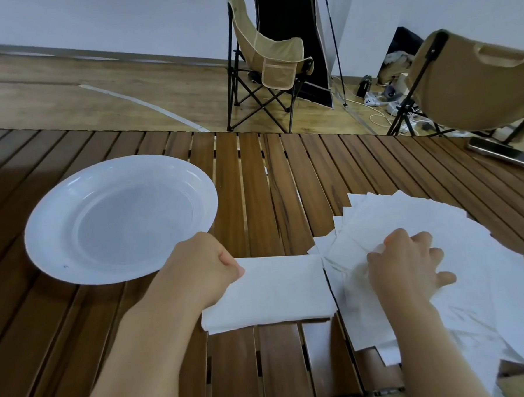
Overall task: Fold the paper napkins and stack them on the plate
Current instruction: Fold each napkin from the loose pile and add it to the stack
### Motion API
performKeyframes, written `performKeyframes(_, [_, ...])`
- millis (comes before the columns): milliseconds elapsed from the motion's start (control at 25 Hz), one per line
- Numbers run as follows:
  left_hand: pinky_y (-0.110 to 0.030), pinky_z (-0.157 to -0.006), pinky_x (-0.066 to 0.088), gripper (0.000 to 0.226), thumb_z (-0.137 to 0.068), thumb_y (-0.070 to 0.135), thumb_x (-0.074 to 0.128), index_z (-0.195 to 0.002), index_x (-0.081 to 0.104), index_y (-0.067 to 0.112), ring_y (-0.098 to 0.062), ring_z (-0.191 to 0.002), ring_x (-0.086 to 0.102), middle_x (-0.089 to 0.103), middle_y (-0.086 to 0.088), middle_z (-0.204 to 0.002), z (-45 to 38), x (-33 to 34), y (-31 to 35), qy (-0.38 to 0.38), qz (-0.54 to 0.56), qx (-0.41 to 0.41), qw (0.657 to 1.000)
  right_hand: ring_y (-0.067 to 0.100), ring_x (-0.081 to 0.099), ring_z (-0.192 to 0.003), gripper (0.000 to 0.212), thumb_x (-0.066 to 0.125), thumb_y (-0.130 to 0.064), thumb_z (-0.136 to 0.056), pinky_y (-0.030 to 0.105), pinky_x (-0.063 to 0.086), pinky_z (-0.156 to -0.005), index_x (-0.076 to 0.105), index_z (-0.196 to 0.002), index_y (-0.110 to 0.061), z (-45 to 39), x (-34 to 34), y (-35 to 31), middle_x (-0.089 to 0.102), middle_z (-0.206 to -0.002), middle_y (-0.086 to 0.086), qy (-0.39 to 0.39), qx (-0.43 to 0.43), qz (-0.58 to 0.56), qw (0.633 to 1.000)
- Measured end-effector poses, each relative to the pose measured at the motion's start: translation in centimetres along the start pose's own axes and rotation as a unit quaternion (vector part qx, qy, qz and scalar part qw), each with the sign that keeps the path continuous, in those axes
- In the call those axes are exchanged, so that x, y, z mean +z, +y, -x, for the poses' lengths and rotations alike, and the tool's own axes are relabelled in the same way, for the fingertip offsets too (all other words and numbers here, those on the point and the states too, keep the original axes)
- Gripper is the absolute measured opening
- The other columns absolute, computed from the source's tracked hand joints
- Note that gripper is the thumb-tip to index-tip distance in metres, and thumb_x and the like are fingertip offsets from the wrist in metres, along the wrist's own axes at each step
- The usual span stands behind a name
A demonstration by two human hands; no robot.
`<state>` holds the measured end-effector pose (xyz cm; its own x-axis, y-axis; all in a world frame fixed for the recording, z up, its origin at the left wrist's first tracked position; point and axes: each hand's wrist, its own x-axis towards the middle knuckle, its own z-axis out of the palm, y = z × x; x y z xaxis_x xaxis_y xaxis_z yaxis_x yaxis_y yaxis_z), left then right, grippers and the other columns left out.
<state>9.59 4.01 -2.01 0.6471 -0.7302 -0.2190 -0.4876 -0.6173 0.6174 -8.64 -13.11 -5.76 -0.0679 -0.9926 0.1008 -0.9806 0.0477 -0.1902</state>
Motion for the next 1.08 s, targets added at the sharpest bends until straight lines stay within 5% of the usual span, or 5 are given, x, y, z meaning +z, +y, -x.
performKeyframes(280, [-0.007, -0.07, 0.032, 0.011, -0.091, 0.029, 0.059, -0.098, 0.063, 0.035, -0.003, -0.099, 0.055, 0.058, 0.02, -0.103, 3.2, 1.0, -0.2, 0.085, 0.084, 0.038, 0.992, 0.029, 0.043, -0.089, 0.016, 0.045, -0.011, -0.096, 0.046, 0.031, -0.091, 0.061, -0.095, -0.012, 1.5, -3.0, 0.7, 0.044, -0.094, 0.004, 0.046, -0.024, -0.108, 0.993])
performKeyframes(520, [-0.023, -0.098, 0.039, 0.035, -0.085, 0.029, 0.068, -0.117, 0.055, 0.036, -0.003, -0.114, 0.053, 0.057, 0.019, -0.122, 3.0, 0.7, 0.0, 0.101, 0.179, 0.051, 0.977, 0.008, 0.056, -0.063, 0.014, 0.06, -0.022, -0.091, 0.025, 0.038, -0.056, 0.069, -0.081, -0.018, 5.4, -10.3, 0.0, 0.066, -0.072, -0.005, -0.043, -0.178, -0.367, 0.912])
performKeyframes(680, [-0.028, -0.09, 0.038, 0.098, -0.062, 0.056, 0.073, -0.143, 0.018, 0.05, -0.004, -0.115, 0.049, 0.049, 0.016, -0.128, 1.5, -1.0, 1.3, -0.089, 0.245, 0.024, 0.965, 0.021, 0.063, -0.083, 0.015, 0.061, -0.025, -0.092, 0.028, 0.045, -0.076, 0.072, -0.086, -0.017, 5.9, -9.2, -1.1, 0.072, -0.085, 0.002, -0.189, -0.154, -0.528, 0.814])
performKeyframes(840, [-0.025, -0.089, 0.039, 0.116, -0.054, 0.048, 0.078, -0.143, 0.004, 0.057, -0.006, -0.112, 0.056, 0.051, 0.011, -0.137, 0.5, -1.3, 1.6, -0.084, 0.284, 0.039, 0.954, 0.04, 0.058, -0.095, 0.022, 0.063, -0.036, -0.088, 0.051, 0.043, -0.096, 0.07, -0.091, -0.015, 4.6, -8.0, -1.8, 0.063, -0.106, 0.024, -0.258, -0.143, -0.579, 0.76])
performKeyframes(1080, [-0.03, -0.094, 0.05, 0.046, -0.073, 0.04, 0.075, -0.116, 0.059, 0.048, -0.006, -0.103, 0.06, 0.062, 0.014, -0.118, 0.1, -1.6, 1.4, 0.051, 0.236, 0.112, 0.964, 0.041, 0.061, -0.104, 0.016, 0.066, -0.034, -0.087, 0.059, 0.047, -0.093, 0.07, -0.099, -0.025, 3.3, -6.8, -2.1, 0.066, -0.107, 0.018, -0.237, -0.093, -0.585, 0.77])
